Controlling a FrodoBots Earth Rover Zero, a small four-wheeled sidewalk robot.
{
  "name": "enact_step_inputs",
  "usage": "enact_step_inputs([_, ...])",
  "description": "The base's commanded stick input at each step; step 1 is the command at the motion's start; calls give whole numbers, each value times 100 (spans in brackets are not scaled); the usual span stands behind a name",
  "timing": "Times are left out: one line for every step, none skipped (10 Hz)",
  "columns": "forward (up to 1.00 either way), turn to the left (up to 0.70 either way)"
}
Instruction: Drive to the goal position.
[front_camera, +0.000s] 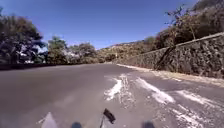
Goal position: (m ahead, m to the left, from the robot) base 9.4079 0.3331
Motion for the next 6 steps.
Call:
enact_step_inputs([70,0])
enact_step_inputs([70,0])
enact_step_inputs([70,0])
enact_step_inputs([70,0])
enact_step_inputs([70,0])
enact_step_inputs([70,0])
